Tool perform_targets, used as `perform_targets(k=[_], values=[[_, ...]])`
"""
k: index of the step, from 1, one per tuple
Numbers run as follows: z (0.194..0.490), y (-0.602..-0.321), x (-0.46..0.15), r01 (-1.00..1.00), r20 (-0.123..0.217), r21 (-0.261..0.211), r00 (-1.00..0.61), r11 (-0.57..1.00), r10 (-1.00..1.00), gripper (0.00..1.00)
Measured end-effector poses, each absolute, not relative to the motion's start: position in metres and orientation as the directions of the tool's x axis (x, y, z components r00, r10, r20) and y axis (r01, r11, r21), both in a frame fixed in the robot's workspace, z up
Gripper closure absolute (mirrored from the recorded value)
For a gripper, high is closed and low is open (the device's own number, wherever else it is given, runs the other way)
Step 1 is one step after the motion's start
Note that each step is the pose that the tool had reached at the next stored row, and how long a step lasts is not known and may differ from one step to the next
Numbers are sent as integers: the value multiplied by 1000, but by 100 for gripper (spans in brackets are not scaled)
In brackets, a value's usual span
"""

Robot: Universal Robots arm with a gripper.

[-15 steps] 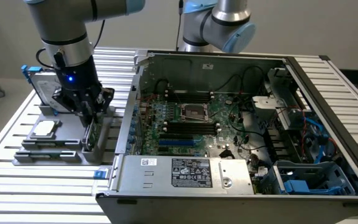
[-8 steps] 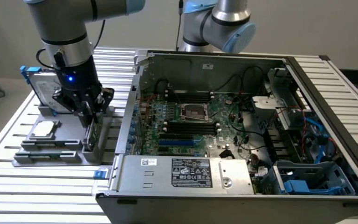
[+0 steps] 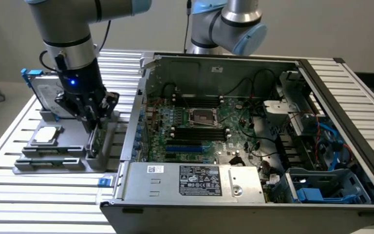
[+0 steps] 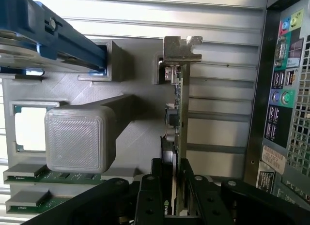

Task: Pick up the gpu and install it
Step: 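Pick up the gpu and move the gpu toward the slot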

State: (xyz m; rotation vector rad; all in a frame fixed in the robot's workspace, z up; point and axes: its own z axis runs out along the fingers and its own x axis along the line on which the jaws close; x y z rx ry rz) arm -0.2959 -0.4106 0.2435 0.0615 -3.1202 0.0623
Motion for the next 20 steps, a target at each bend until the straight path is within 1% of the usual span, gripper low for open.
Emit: perform_targets(k=[4, 7, 20], values=[[244, -411, -296, -13, 20, -39, -1000, 999, -12, 74], [250, -411, -296, -13, 20, -39, -1000, 999, -12, 74], [308, -411, -296, -13, 19, -39, -1000, 999, -12, 74]])
